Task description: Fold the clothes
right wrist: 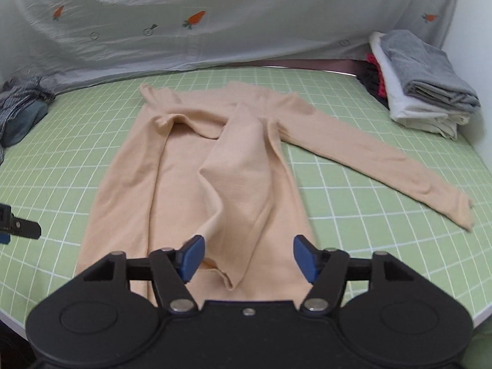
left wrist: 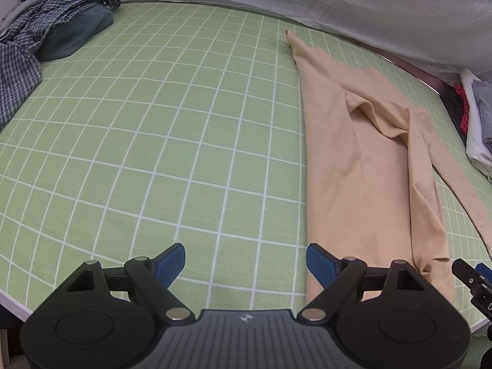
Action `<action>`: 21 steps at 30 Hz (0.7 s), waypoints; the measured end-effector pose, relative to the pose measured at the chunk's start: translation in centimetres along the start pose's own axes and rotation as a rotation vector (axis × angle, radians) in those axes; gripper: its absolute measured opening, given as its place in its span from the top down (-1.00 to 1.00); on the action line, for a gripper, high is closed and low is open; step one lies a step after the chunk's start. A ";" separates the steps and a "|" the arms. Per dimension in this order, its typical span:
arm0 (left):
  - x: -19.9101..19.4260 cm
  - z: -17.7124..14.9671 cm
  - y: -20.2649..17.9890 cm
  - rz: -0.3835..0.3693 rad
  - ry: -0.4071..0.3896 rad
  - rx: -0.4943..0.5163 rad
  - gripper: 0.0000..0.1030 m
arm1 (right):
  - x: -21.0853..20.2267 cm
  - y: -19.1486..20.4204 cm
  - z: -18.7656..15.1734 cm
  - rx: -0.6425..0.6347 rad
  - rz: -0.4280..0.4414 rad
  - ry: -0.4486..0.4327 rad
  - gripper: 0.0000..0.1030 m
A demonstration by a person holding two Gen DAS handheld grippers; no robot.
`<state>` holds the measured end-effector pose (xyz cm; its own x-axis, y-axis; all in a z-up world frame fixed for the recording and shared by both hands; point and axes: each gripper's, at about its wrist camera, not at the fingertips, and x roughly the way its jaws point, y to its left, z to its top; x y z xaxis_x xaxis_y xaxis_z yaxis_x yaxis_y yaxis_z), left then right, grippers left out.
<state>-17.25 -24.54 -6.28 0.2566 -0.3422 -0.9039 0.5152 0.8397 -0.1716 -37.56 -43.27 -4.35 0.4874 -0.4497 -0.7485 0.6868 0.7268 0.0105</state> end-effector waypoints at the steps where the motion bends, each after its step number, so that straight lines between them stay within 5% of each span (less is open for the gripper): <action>1: 0.1 0.1 -0.5 -0.005 0.002 0.004 -0.67 | -0.3 -0.7 -0.1 0.031 -0.012 -0.002 -0.50; 7: 1.0 0.8 -4.3 -0.024 -0.023 0.023 -0.67 | -0.3 -5.4 -0.2 0.135 -0.098 -0.027 -1.00; 21: 4.6 -0.9 -16.2 -0.061 -0.034 -0.031 -0.67 | 3.5 -19.4 1.4 0.155 -0.150 0.007 -1.00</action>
<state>-25.15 -39.29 -8.06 0.2533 -0.4067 -0.8777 0.5057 0.8291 -0.2383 -48.38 -59.70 -6.25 0.3703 -0.5429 -0.7537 0.8263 0.5632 0.0003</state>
